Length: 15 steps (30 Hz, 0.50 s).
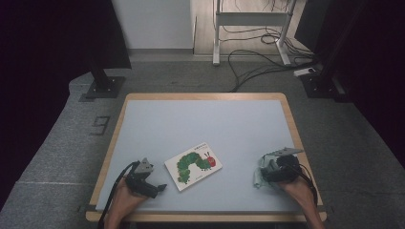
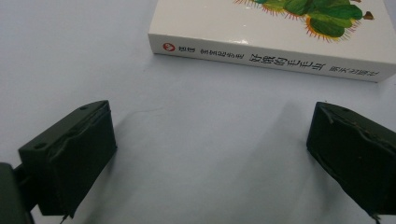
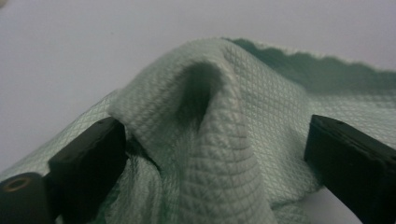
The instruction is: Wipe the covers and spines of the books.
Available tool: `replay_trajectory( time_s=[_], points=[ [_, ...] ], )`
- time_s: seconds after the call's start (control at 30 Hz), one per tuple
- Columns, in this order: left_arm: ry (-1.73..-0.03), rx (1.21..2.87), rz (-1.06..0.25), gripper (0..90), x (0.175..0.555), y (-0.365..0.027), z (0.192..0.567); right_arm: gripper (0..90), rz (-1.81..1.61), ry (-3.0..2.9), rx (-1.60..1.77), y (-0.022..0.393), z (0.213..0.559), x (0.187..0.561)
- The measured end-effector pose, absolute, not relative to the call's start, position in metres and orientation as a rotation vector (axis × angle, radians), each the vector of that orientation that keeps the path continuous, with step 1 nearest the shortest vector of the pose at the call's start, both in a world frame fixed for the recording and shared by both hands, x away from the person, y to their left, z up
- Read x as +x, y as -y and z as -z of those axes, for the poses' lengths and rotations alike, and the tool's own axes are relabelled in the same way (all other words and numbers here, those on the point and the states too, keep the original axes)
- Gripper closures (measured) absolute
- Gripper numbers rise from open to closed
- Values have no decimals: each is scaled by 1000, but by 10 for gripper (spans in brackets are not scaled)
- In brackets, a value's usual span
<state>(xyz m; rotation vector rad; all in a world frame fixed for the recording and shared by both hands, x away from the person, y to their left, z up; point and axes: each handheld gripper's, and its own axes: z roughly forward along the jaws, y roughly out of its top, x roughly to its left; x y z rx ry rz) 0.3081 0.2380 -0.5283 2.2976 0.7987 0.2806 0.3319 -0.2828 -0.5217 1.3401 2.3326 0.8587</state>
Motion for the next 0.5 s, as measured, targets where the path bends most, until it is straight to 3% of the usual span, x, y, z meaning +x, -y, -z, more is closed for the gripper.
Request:
replay_trajectory(
  time_s=[0.17, 0.23, 0.3, 0.33, 0.5],
  points=[
    [-798, 2298, -281, 8, 308, -238, 529, 169, -883, -2271, 1378, 282, 524, 330],
    [-797, 2299, -282, 8, 308, -238, 529, 260, -890, -2272, 1372, 283, 523, 329],
    [-797, 2299, -283, 8, 308, -238, 529, 429, -894, -2263, 1375, 284, 521, 328],
    [-796, 2299, -284, 8, 308, -238, 529, 613, -901, -2265, 1368, 285, 519, 327],
    [-796, 2299, -285, 8, 308, -238, 529, 766, -948, -2283, 1346, 285, 521, 323]
  ],
)
